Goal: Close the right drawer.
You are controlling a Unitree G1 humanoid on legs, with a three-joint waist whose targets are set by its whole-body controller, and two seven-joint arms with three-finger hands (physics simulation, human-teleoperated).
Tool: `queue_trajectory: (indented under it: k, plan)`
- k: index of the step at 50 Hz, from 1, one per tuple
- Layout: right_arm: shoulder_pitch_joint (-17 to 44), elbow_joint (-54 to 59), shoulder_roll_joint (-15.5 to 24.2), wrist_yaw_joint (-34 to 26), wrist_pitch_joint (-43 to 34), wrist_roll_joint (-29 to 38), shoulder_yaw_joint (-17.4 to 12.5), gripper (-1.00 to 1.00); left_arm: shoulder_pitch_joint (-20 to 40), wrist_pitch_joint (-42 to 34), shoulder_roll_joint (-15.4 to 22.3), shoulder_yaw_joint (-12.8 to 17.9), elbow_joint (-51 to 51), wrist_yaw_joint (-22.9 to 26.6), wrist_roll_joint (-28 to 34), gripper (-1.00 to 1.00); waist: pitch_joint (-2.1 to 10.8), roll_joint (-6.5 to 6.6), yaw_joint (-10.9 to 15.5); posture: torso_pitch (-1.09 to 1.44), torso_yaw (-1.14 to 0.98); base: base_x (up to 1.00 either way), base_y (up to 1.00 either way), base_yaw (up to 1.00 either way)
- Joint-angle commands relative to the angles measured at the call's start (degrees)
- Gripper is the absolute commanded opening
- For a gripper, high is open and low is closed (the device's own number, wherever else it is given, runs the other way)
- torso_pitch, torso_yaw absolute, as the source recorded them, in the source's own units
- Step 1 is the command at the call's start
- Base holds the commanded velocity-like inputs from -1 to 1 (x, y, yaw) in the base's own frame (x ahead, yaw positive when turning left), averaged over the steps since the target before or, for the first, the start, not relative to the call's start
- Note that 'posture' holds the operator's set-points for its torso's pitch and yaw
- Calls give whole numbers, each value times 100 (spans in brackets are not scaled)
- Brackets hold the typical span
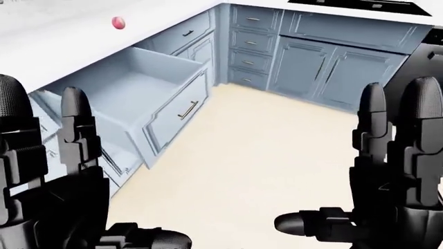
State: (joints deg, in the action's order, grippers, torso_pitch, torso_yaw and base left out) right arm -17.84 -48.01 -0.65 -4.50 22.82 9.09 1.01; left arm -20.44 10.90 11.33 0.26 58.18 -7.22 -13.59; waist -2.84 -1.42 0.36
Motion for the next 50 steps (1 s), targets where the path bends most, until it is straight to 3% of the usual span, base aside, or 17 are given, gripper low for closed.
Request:
queue_trajectory:
  k: [1,3,5,13,16,17,19,27,30,31,34,41,43,44,45,46,50]
  plan:
    - [5,-145,13,40,88,-22,-27,100,22,115,20,1,181,8,13,100,46,-18,-20,0,0,-12,0,-49]
    - [31,-129,15,42,72,-17,-32,100,24,113,27,1,181,0,11,100,166,-248,-57,0,0,-12,0,-50]
    - [28,-123,15,45,72,-16,-30,100,15,114,25,3,181,4,7,100,67,-146,-119,0,0,-12,0,-50]
    - [42,-126,19,41,47,-24,-35,100,26,114,48,5,180,-28,2,100,-72,331,-39,0,0,-12,0,-50]
    - [28,-149,16,32,42,-24,-30,100,34,120,91,6,180,-80,-6,100,6,776,32,0,0,-12,0,-49]
    - [42,-152,17,32,23,-31,-36,100,45,108,103,2,180,-97,-6,100,-79,517,63,0,0,-12,0,-49]
    - [26,-171,17,25,20,-23,-31,100,38,121,127,-4,180,-119,-9,100,-22,581,1,0,0,-13,0,-49]
    - [72,-150,13,13,-13,-46,-60,100,8,96,-89,48,181,110,6,100,17,83,-16,0,0,-13,0,-50]
    - [75,-114,11,16,12,-43,-54,100,2,90,-160,68,181,175,10,100,159,-408,-103,0,0,-13,0,-50]
    - [61,-112,8,23,29,-36,-47,100,0,91,-178,68,181,188,17,100,43,-150,-158,0,0,-12,0,-50]
    - [29,-94,9,33,67,-30,-36,100,12,76,-198,72,181,200,27,100,93,-63,-177,0,0,-12,0,-50]
    - [57,-76,14,46,50,-36,-37,100,25,90,-84,44,181,85,19,100,-84,298,-41,0,0,-12,0,-50]
    - [57,-83,17,41,38,-37,-41,100,33,89,-52,47,181,51,13,100,-51,519,-20,0,0,-13,0,-50]
    - [87,-68,17,42,21,-40,-47,100,38,85,-38,40,181,40,10,100,38,744,16,0,0,-13,0,-50]
    - [79,-67,16,42,26,-26,-41,100,38,89,-21,43,181,25,3,100,3,567,46,0,0,-12,0,-49]
    - [52,-73,13,48,52,-24,-32,100,35,97,-10,47,181,14,-2,100,-87,547,47,0,0,-12,0,-50]
    - [52,-52,14,70,50,-48,-60,100,24,112,30,30,180,-22,-6,100,20,428,21,0,0,-12,0,-44]
